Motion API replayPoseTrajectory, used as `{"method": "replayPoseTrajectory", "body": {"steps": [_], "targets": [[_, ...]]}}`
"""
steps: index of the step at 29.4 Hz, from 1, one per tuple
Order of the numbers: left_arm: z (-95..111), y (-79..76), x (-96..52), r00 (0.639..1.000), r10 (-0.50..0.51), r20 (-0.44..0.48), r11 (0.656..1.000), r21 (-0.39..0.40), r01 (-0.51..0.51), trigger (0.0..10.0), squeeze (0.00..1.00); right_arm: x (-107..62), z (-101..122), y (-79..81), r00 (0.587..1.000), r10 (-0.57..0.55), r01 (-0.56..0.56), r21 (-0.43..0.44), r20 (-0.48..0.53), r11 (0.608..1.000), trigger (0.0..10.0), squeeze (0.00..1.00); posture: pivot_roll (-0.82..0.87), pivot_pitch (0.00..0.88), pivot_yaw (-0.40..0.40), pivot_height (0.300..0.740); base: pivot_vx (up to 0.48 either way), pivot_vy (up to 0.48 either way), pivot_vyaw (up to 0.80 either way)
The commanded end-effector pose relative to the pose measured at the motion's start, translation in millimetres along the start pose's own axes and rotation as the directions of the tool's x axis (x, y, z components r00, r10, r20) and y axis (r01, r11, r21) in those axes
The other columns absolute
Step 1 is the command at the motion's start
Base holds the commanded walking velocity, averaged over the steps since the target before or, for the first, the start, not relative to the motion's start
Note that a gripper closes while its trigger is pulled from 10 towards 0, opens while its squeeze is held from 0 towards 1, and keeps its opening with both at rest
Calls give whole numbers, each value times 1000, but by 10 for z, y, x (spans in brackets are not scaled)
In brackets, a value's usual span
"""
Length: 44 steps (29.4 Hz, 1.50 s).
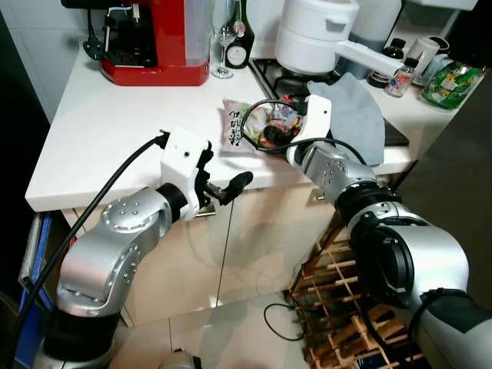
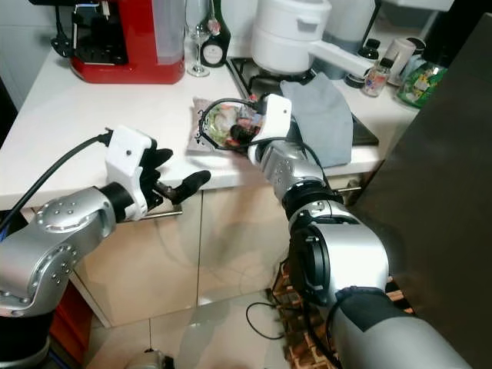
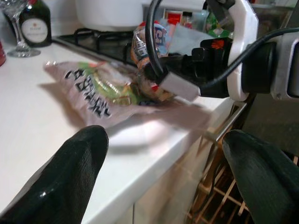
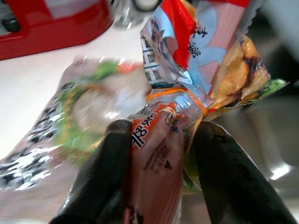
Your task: Restocking fridge
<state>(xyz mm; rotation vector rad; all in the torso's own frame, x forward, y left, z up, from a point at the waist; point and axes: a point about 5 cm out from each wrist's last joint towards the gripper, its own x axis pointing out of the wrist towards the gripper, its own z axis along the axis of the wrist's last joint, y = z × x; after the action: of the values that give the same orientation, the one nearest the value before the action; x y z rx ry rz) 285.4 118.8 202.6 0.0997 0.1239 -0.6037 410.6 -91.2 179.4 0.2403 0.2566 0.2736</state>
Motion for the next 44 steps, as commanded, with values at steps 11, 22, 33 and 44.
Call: {"method": "replayPoseTrajectory", "body": {"steps": [11,22,33,44], "targets": [[74,146,189,962,223,157,975,-47,-219,10000,0,-214,699,44,838,53,201,-398,544,895,0,0,72,0,-63,740,0,0,0],[-12,384,139,834,496,243,868,-181,-463,10000,0,-812,9,-527,708,-171,502,-317,685,805,0,0,39,0,-30,740,0,0,0],[-168,316,70,820,513,253,858,-121,-499,10000,0,-1139,-528,-375,804,-168,399,-309,571,863,0,0,12,0,-17,740,0,0,0],[-356,347,148,801,565,196,825,-140,-548,10000,0,-859,-710,-531,924,-204,291,-246,324,925,0,0,30,0,-55,740,-256,0,0]]}}
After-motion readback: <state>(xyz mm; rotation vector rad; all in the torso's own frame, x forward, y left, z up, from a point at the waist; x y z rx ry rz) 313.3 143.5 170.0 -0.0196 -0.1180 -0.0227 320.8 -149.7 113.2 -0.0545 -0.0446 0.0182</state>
